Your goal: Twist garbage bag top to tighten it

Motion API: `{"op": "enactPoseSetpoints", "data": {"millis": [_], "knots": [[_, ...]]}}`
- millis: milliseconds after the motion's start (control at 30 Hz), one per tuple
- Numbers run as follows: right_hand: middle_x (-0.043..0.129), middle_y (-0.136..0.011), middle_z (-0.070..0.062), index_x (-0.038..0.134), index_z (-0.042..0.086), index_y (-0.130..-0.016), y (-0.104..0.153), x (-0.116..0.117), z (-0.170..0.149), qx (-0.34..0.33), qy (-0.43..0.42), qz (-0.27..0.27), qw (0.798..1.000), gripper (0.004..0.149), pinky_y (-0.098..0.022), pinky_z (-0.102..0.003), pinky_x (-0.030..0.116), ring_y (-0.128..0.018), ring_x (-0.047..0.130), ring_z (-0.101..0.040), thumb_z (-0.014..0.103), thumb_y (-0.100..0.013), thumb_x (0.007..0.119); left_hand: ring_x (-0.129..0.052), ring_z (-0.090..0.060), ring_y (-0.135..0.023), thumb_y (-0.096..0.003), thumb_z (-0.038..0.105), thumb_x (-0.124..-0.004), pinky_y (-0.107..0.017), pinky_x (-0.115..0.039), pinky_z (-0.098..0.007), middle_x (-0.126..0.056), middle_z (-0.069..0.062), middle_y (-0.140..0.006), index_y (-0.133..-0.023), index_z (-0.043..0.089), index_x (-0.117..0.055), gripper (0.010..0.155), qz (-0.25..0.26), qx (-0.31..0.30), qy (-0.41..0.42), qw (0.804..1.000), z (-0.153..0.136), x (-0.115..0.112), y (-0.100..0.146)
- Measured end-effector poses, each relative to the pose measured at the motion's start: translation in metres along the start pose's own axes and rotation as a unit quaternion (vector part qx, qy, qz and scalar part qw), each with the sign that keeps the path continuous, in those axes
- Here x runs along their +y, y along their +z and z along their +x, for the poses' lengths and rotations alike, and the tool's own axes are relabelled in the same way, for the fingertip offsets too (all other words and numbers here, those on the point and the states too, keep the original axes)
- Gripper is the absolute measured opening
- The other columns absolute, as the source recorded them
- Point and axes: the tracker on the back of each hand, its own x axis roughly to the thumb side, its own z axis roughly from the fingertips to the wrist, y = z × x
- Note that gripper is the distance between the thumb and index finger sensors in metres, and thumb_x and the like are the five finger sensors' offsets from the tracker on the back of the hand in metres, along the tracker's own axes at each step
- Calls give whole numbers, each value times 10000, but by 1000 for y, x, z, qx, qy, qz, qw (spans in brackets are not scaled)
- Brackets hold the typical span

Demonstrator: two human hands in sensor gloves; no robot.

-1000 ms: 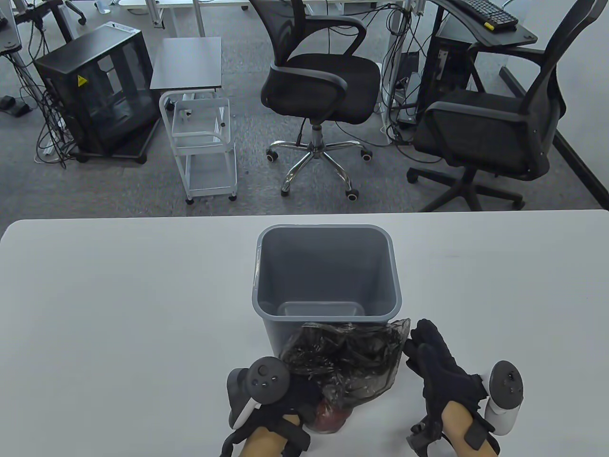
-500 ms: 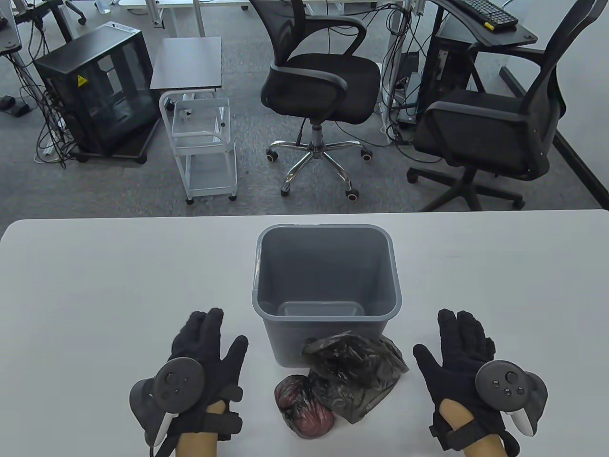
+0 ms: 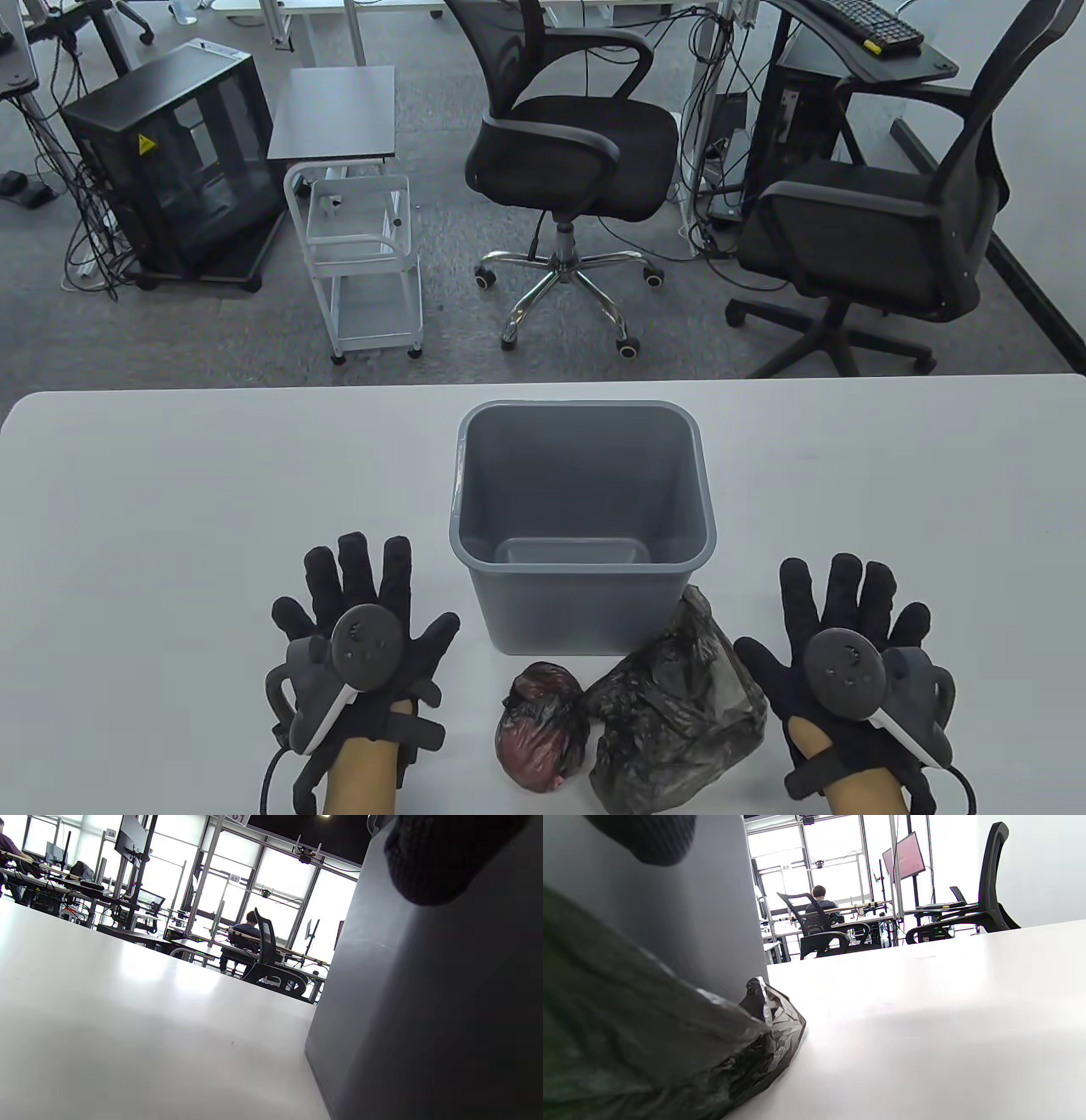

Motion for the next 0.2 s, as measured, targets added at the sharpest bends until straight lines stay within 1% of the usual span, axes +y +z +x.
{"op": "enactPoseSetpoints", "data": {"millis": [200], "knots": [[-25,-1048,-180,226,229,-1131,0,2,0,-1,-16,3,1000,903,-519,-725,-13,-911,-58,-519,704,-517,687,69,-313,-1057,-425,736,-785,-625,-85,-766,-24,56,-1156,-1109,492,-216,922,-1,5,17,1000,-2,0,2]]}}
